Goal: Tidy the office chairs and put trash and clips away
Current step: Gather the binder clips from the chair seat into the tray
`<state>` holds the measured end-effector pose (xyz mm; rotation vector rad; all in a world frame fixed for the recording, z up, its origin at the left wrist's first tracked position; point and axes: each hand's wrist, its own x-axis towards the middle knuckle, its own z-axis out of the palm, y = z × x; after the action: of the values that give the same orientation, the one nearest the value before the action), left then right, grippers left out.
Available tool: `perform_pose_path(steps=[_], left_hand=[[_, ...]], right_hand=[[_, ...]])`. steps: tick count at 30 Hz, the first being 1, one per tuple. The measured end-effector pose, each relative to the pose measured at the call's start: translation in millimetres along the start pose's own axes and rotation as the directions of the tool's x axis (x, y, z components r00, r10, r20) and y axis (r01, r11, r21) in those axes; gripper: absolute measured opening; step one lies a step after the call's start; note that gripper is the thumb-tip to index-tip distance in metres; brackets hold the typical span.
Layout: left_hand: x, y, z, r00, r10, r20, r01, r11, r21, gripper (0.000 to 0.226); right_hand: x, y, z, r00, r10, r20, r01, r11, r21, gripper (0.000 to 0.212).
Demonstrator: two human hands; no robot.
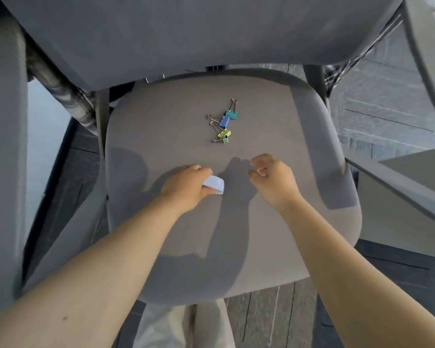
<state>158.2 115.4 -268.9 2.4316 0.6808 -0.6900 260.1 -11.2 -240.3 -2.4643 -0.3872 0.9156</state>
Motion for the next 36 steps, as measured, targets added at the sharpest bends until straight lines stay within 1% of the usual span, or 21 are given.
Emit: perform_pose_path(steps=[2,4,7,9,12,14,15,16,18,19,20,21,22,25,27,29,30,32,33,35,36], left_hand=[[4,-5,-10,0.999,-0.020,-0.049,0.019,1.000,-0.020,0.037],[11,-11,-25,0.988,-0.089,-0.128,0.084,0.996,-0.041,0.035],[27,-23,-48,0.950,-0.200,-0.238,0.182,0.979,-0.096,0.033],[41,-31,-59,0.924,-0.251,-0.289,0.216,0.965,-0.145,0.033],[59,-39,-66,0.907,-0.247,-0.342,0.192,0.963,-0.187,0.035],[68,-42,-66,0.909,-0.210,-0.360,0.139,0.967,-0.213,0.036],[71,-43,-65,0.910,-0.186,-0.370,0.107,0.969,-0.223,0.037],[74,-45,-63,0.911,-0.164,-0.379,0.081,0.971,-0.226,0.038],[76,-49,-59,0.908,-0.142,-0.393,0.055,0.973,-0.225,0.039],[78,-52,-57,0.905,-0.142,-0.400,0.053,0.973,-0.225,0.039],[78,-55,-55,0.902,-0.144,-0.407,0.054,0.973,-0.226,0.039],[79,-57,-53,0.898,-0.149,-0.413,0.058,0.973,-0.225,0.038],[79,-59,-52,0.895,-0.153,-0.419,0.061,0.972,-0.225,0.038],[81,-62,-50,0.889,-0.158,-0.430,0.057,0.970,-0.238,0.036],[80,-62,-51,0.887,-0.162,-0.432,0.050,0.965,-0.259,0.034],[80,-62,-52,0.884,-0.167,-0.437,0.045,0.960,-0.276,0.033],[80,-61,-52,0.883,-0.168,-0.438,0.043,0.958,-0.282,0.033],[78,-58,-53,0.884,-0.174,-0.434,0.043,0.955,-0.294,0.033],[77,-57,-53,0.885,-0.176,-0.431,0.044,0.953,-0.301,0.034],[75,-54,-53,0.888,-0.176,-0.425,0.038,0.949,-0.314,0.034],[73,-53,-53,0.888,-0.177,-0.424,0.035,0.946,-0.322,0.033]], right_hand=[[13,-6,4,1.000,-0.008,-0.024,0.008,1.000,-0.002,0.036],[28,-15,8,0.999,-0.020,-0.049,0.021,1.000,0.015,0.043],[53,-30,15,0.994,-0.076,-0.078,0.078,0.996,0.031,0.058],[69,-37,21,0.990,-0.124,-0.075,0.123,0.992,-0.009,0.067],[89,-39,35,0.988,-0.155,0.003,0.154,0.981,-0.115,0.087],[100,-41,47,0.980,-0.198,0.031,0.200,0.958,-0.203,0.099],[104,-40,52,0.974,-0.221,0.040,0.224,0.936,-0.273,0.101],[107,-40,57,0.969,-0.242,0.050,0.244,0.903,-0.355,0.100],[112,-36,63,0.956,-0.288,0.058,0.278,0.822,-0.496,0.089],[113,-33,66,0.942,-0.334,0.033,0.295,0.778,-0.554,0.080],[113,-31,69,0.917,-0.397,-0.022,0.307,0.741,-0.598,0.070],[111,-28,74,0.899,-0.434,-0.061,0.309,0.727,-0.613,0.060],[110,-24,79,0.889,-0.450,-0.085,0.310,0.727,-0.612,0.052],[106,-22,85,0.879,-0.453,-0.147,0.317,0.787,-0.528,0.035],[106,-24,86,0.875,-0.460,-0.152,0.333,0.799,-0.501,0.028],[107,-30,84,0.852,-0.484,-0.199,0.328,0.790,-0.518,0.011],[108,-32,82,0.866,-0.461,-0.193,0.314,0.802,-0.508,0.006],[107,-41,77,0.913,-0.380,-0.146,0.273,0.839,-0.471,0.022],[108,-40,77,0.921,-0.370,-0.123,0.266,0.827,-0.496,0.028],[107,-40,73,0.940,-0.334,-0.072,0.250,0.815,-0.523,0.032],[105,-42,69,0.950,-0.306,-0.060,0.233,0.825,-0.514,0.033]])
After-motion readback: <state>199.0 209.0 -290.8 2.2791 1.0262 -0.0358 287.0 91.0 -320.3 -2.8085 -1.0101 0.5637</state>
